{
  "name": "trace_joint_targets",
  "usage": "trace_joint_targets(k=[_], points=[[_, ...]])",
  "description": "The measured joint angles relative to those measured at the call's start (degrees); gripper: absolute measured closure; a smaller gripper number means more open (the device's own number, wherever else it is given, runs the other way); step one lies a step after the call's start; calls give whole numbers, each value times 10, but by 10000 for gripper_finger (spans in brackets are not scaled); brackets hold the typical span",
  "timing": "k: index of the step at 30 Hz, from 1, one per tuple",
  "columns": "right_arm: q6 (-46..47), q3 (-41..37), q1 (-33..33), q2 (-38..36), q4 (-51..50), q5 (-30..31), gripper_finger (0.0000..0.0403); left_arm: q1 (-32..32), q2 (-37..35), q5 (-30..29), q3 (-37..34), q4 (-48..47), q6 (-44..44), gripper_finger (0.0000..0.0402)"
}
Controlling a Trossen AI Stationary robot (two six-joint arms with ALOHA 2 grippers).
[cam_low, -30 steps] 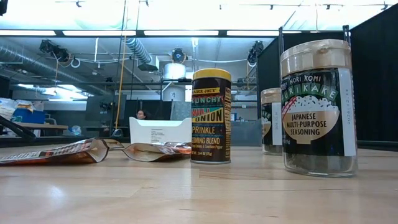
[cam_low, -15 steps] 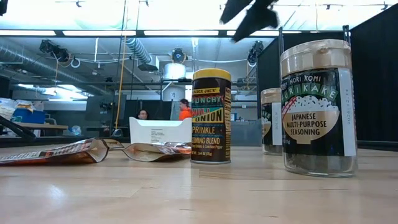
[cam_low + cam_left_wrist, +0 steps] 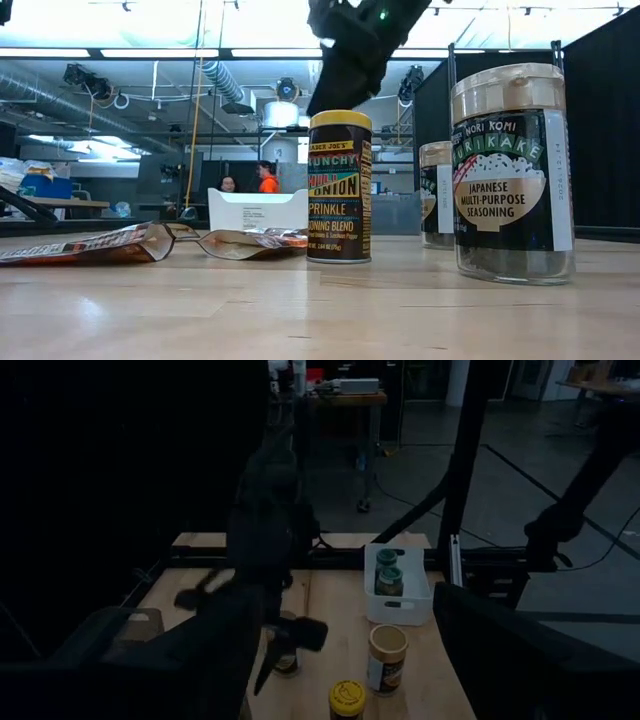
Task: Sort spices by type
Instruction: Put the green seasoning bottle into the bottom white bin
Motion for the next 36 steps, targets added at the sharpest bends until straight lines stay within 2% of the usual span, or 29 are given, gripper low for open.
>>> trace_joint_targets(k=[8,14,18,23,36], points=[[-18,0,-19,43,-17,-2,85,0,0,0,0,-5,0,103],[-22,0,-42,59,-39,-9,86,0,0,0,0,-12,1,103],[-24,0,-55,61,-42,-35,113,0,0,0,0,-15,1,103],[-24,0,-64,62,-51,-56,192,0,0,-2,0,-18,2,104],[-25,0,-66,49,-77,-82,195,0,0,-17,0,-17,2,104]])
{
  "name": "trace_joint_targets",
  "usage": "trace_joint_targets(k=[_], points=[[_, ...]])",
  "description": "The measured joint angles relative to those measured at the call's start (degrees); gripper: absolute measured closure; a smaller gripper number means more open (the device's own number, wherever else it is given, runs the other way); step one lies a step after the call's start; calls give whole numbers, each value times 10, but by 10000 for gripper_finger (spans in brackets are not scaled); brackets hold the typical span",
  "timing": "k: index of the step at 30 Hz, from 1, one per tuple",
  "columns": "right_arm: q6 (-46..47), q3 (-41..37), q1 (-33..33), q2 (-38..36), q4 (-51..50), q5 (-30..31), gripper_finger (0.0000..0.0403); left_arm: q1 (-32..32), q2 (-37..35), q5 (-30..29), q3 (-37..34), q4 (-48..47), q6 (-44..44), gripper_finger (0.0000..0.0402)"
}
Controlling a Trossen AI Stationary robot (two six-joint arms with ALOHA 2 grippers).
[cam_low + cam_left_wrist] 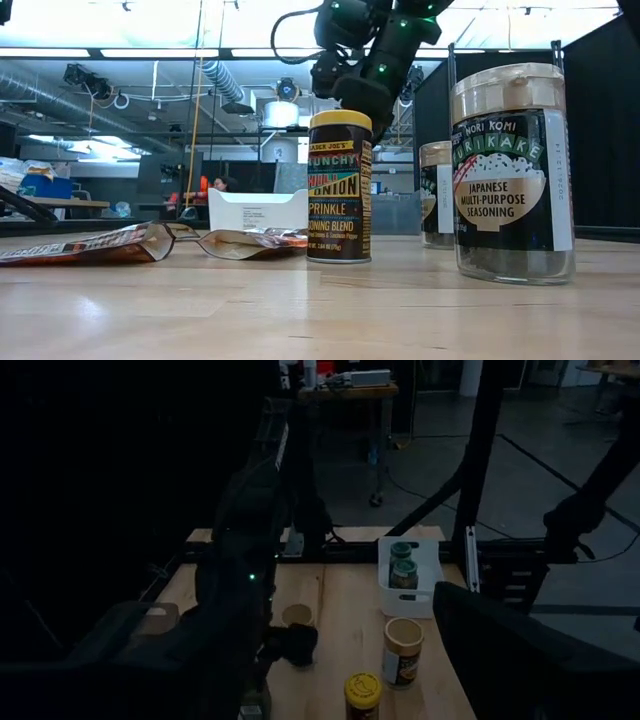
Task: Sort spices by type
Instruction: Put the green seasoning bottle into the bottom white bin
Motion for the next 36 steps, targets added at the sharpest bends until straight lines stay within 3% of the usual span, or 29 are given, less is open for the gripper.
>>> trace_joint_targets(k=[12,19,23,27,32,36], points=[[14,0,1,-77,-13,5,195,0,0,-1,0,1,-2,104],[76,0,37,-178,-117,6,195,0,0,-1,0,1,-2,104],[158,0,110,-250,-175,3,195,0,0,-1,0,1,-2,104],[278,0,222,-311,-193,10,195,0,0,-1,0,1,-2,104],[459,1,382,-343,-216,97,195,0,0,-1,0,1,-2,104],[645,1,491,-330,-312,127,195,0,0,-1,0,1,-2,103]])
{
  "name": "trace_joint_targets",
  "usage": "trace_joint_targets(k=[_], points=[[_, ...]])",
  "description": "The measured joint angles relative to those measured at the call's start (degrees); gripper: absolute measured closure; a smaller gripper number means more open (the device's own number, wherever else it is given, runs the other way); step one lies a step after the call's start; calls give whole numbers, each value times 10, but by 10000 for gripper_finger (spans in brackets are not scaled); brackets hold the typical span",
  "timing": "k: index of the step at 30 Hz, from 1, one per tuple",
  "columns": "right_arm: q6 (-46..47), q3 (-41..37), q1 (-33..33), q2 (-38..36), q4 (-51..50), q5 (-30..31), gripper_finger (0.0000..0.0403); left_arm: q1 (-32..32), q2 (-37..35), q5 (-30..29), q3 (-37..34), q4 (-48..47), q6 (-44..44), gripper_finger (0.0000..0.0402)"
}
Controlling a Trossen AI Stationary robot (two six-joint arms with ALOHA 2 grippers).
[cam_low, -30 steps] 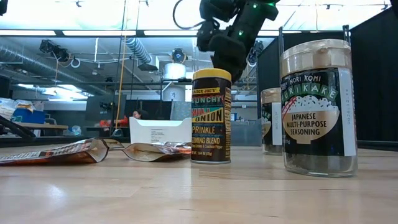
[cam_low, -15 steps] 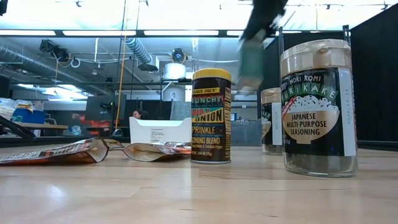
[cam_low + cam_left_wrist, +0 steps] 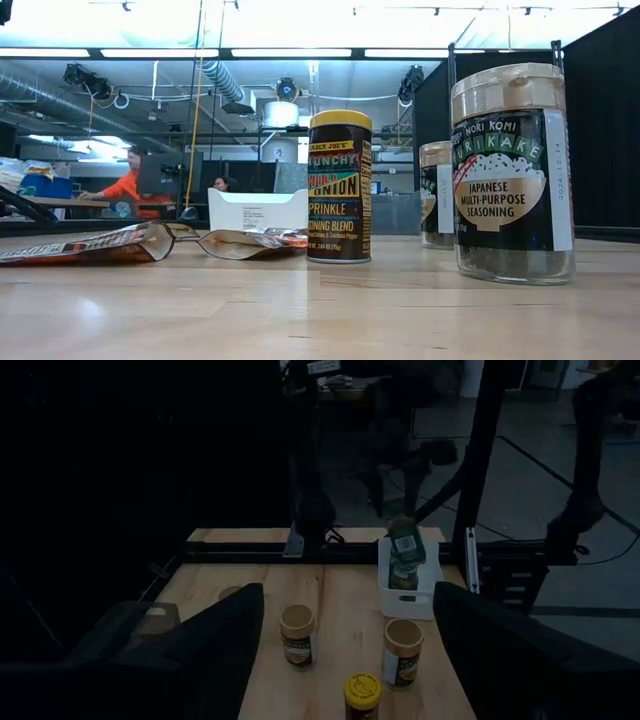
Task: Sort spices by type
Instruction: Put the green seasoning bottle into the bottom white bin
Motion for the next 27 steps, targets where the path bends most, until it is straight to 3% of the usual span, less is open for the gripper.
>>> trace_joint_targets(k=[6,11,16,19,27], points=[[245,0,133,45,-111,-11,195,0,0,0,0,0,0,103],[389,0,218,61,-135,-20,195,0,0,0,0,0,0,103],[516,0,280,69,-179,-66,195,0,0,-1,0,0,0,103],[558,-4,302,69,-198,-88,195,0,0,-7,0,0,0,103],[561,-76,286,69,-198,-116,195,0,0,-10,0,0,0,103]])
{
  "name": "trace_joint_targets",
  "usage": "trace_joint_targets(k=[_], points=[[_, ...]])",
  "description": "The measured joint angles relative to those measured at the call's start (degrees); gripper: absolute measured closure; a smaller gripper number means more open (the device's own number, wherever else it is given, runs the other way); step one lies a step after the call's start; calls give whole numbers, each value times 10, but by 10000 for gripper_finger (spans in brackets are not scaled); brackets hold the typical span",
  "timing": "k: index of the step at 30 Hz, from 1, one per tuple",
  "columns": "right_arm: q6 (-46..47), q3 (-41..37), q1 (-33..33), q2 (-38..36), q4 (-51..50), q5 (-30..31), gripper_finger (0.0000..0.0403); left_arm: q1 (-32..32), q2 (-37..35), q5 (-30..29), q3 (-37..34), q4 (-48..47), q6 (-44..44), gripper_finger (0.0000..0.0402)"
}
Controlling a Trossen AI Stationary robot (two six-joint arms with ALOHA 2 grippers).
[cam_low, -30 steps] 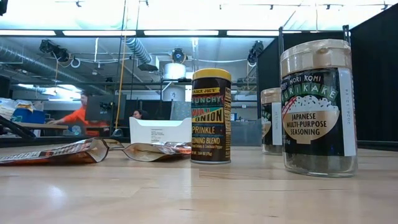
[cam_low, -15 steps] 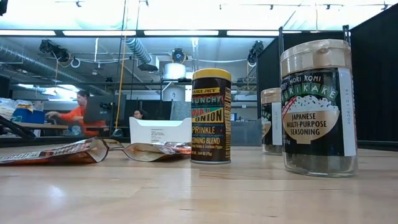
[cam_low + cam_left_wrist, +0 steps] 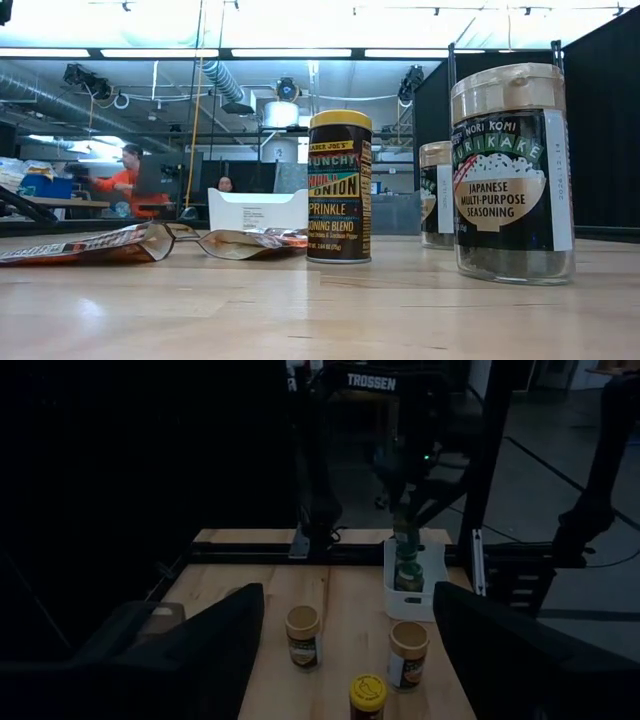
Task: Sort spices by type
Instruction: Put the green seasoning bottle into the bottom white bin
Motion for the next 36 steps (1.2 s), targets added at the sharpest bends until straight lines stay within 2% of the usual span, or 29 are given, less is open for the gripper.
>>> trace_joint_targets(k=[11,23,30,32,36], points=[[-3,-60,-21,0,9,11,195,0,0,-15,0,0,0,103],[-4,-123,-20,0,104,11,195,0,0,-16,0,0,0,103],[0,-136,-20,0,117,10,195,0,0,-16,0,0,0,104],[-2,-136,-22,0,116,10,165,0,0,-16,0,0,0,104],[-4,-136,-31,0,120,10,77,0,0,-16,0,0,0,104]])
